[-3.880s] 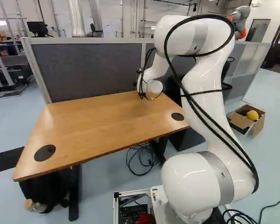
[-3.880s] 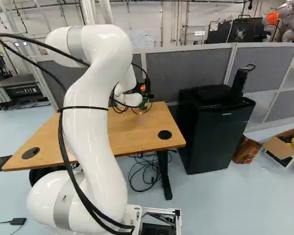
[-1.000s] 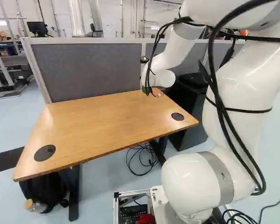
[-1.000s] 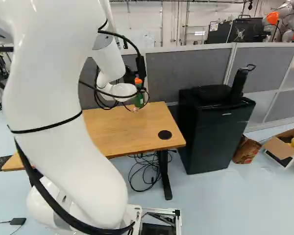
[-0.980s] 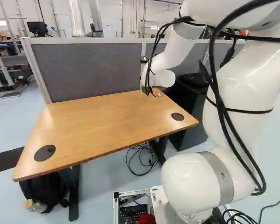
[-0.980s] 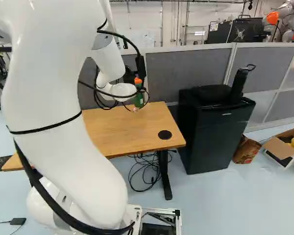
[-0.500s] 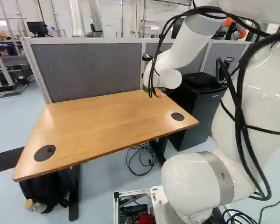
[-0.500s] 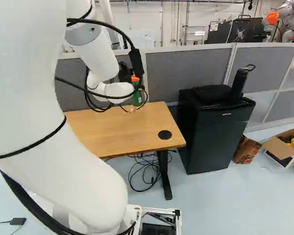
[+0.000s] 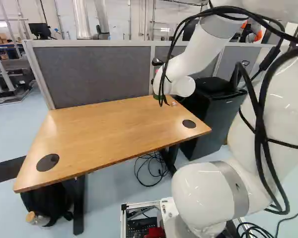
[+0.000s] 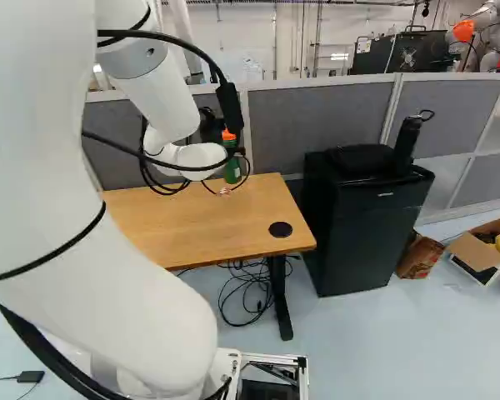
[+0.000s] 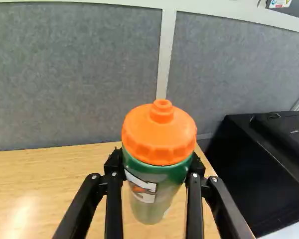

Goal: Pick up the green bottle from the table

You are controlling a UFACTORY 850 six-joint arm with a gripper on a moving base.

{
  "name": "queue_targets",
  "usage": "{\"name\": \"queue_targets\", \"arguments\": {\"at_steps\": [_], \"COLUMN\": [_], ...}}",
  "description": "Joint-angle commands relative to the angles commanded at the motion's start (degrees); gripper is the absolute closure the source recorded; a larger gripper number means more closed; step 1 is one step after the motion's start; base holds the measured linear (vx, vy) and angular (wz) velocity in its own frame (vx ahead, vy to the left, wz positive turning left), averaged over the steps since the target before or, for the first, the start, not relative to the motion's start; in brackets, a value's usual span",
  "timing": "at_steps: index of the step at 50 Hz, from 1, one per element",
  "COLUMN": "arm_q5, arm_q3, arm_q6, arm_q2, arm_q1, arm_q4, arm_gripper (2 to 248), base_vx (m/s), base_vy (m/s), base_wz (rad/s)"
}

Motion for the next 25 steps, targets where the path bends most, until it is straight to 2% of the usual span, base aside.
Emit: {"name": "queue_targets", "arguments": {"at_steps": [25], "arm_q5": [2.3], "arm_q3": [5.61], "arm_q6": [0.0], "arm_q2": [2.64], "arm_q1": [-0.1], "arm_q4": [0.69], "arm_gripper": [136], "base_vx": [0.0], "base_vy": [0.0], "base_wz": [0.0]}}
